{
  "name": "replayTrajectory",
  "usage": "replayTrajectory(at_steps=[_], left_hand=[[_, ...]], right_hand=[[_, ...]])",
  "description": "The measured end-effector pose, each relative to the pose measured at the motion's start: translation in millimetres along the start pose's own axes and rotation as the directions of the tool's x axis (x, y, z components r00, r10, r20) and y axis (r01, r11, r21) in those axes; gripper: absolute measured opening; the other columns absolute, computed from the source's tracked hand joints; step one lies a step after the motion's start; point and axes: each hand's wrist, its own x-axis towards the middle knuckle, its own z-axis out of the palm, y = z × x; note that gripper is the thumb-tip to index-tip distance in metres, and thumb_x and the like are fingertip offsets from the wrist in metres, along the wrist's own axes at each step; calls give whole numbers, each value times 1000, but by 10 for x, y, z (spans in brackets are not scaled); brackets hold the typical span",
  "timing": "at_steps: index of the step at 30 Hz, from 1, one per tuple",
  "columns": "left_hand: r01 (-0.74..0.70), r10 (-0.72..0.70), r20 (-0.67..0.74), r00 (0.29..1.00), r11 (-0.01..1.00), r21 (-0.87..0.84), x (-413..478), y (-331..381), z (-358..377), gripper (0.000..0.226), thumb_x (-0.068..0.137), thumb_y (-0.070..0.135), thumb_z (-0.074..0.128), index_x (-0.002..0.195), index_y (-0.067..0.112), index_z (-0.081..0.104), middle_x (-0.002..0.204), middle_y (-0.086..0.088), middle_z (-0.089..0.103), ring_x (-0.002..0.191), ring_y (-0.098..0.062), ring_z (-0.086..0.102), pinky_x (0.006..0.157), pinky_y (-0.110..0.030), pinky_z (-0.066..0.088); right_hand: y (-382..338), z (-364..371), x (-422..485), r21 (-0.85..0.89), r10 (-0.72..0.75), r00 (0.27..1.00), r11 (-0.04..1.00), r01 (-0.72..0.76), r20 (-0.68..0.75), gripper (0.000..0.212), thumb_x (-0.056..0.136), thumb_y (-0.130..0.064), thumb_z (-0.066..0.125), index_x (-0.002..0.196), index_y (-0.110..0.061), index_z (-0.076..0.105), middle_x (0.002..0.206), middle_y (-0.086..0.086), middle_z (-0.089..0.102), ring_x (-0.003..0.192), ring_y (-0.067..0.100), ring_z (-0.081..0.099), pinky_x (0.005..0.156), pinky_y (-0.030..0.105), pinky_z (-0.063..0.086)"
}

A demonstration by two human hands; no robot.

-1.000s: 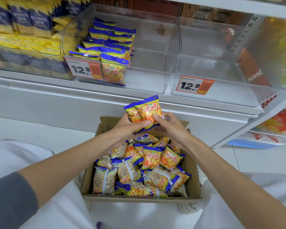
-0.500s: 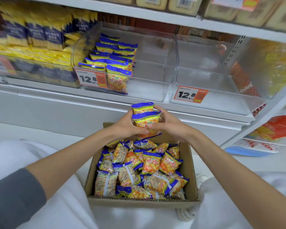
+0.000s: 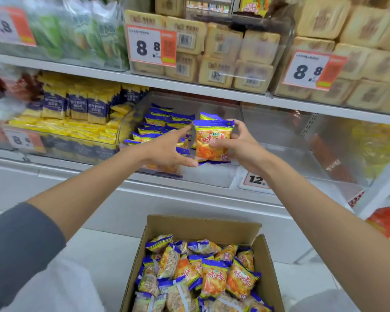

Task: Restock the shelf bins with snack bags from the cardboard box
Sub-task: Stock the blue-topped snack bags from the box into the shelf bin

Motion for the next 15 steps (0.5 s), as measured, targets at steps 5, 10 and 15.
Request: replayTrajectory(at_steps=[5, 10, 15], left_hand=[[90, -58, -163, 985, 976, 197, 774, -468, -175, 81, 87, 50, 63, 152, 19, 26, 158, -2, 29, 145, -21, 25, 117, -40, 27], [136, -111, -79, 991, 797, 588, 1384, -788, -202, 78, 93, 68, 28, 156, 28, 5, 164, 3, -3, 150, -17, -7, 121, -48, 2], [150, -140, -63, 988, 785, 601, 1452, -1106, -130, 80, 85, 78, 12, 153, 39, -1, 163, 5, -6, 150, -17, -7, 119, -53, 1]], right_hand=[[242, 0, 869, -120, -4, 897, 991, -55, -441, 77, 55, -19, 92, 118, -10, 48, 104, 1, 66, 92, 17, 66, 86, 36, 55], [578, 111, 1658, -195, -25, 916, 979, -59, -400, 66, 58, -9, 91, 118, -9, 63, 107, 5, 71, 96, 19, 69, 77, 28, 58], [823, 63, 1930, -211, -6, 965, 976, -51, -263, 55, 64, -3, 85, 110, -12, 58, 104, 3, 65, 80, 9, 64, 65, 15, 56]])
